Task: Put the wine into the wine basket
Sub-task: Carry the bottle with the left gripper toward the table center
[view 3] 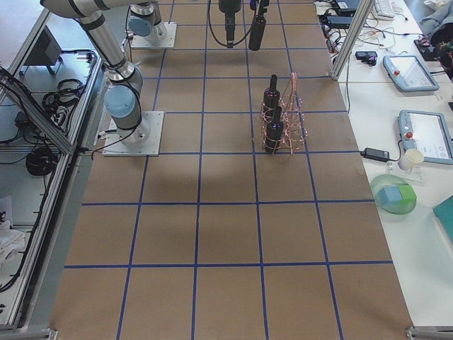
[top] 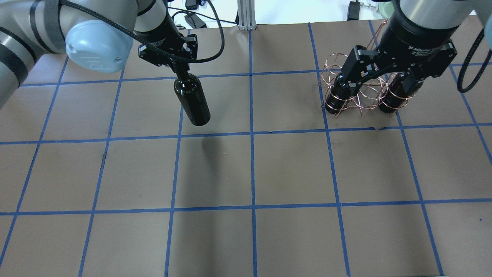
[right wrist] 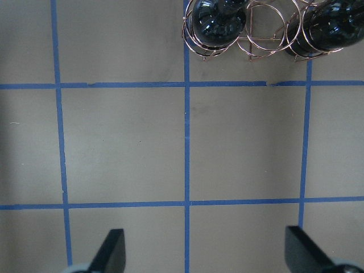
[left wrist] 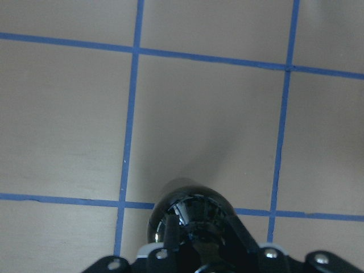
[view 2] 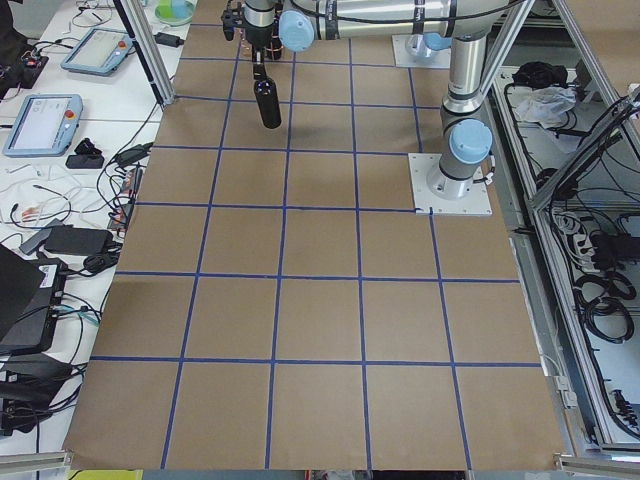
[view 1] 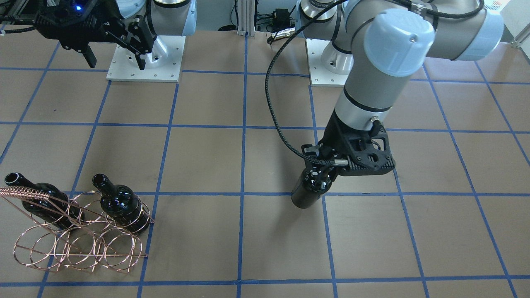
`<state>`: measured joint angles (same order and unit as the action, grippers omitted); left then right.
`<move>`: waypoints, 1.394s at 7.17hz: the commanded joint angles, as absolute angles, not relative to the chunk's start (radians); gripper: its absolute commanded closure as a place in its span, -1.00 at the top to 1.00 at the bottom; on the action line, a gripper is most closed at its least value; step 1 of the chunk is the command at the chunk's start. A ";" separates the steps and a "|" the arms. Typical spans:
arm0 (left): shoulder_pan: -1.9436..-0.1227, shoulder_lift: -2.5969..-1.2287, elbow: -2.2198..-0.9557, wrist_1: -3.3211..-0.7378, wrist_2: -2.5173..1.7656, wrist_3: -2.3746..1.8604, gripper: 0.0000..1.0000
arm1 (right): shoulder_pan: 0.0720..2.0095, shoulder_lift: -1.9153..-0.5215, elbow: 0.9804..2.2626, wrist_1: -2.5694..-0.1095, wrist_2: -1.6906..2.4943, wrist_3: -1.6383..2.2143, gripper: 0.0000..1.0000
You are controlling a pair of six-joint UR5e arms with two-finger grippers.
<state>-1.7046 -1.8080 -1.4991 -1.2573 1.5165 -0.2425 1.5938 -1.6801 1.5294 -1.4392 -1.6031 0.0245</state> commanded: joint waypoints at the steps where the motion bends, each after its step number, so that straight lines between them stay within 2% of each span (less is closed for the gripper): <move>1: -1.794 -1.809 -1.532 -1.249 1.509 -0.304 -1.00 | 1.594 -1.680 1.529 -1.440 -1.600 0.025 1.00; 10: -1.896 -1.815 -1.618 -1.112 1.508 -0.287 -1.00 | 1.594 -1.638 1.526 -1.470 -1.594 0.025 1.00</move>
